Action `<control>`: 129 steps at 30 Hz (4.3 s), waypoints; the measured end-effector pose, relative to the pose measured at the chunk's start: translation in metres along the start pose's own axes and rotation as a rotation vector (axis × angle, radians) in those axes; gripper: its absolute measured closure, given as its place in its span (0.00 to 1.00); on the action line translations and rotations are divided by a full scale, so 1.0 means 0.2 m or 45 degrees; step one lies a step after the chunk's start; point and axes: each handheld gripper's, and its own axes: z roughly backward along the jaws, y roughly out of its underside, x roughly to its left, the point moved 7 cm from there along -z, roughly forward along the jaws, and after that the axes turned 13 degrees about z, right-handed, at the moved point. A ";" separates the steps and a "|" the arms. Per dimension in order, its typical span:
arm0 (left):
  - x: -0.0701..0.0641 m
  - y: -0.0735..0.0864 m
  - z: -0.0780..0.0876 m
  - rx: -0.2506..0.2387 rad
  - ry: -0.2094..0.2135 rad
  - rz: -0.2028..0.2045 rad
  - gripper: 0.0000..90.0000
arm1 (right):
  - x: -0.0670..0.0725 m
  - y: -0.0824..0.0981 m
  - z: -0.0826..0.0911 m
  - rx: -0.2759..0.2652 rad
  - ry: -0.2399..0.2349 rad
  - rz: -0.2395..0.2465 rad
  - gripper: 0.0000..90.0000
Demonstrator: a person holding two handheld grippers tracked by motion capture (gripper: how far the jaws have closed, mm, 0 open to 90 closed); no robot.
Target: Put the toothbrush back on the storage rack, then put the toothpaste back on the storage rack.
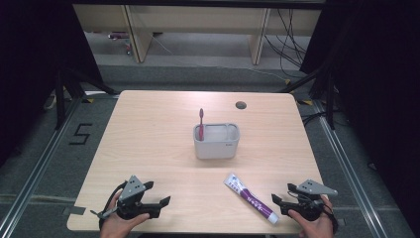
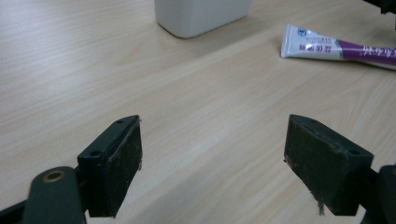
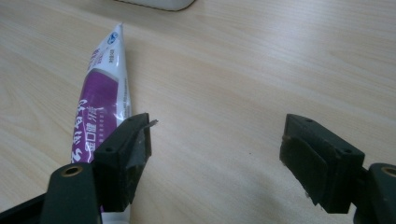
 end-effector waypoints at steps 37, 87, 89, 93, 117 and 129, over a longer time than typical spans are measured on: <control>0.00 0.13 -0.01 0.154 -0.011 -0.102 0.19 | 0.17 -0.16 0.01 0.095 -0.140 0.172 0.28; -0.02 0.12 0.00 0.119 0.004 -0.064 0.20 | 0.36 -0.21 -0.25 0.537 -0.290 0.488 0.61; -0.02 0.12 0.00 0.120 -0.001 -0.072 0.20 | 0.35 -0.21 -0.25 0.559 -0.289 0.484 0.62; -0.01 0.13 0.00 0.147 0.001 -0.098 0.20 | 0.34 -0.21 -0.26 0.578 -0.290 0.484 0.62; -0.03 0.13 0.00 0.144 0.019 -0.079 0.20 | 0.32 -0.26 -0.27 0.676 -0.347 0.483 0.74; -0.02 0.13 0.00 0.166 0.019 -0.096 0.21 | 0.31 -0.28 -0.30 0.730 -0.359 0.532 0.76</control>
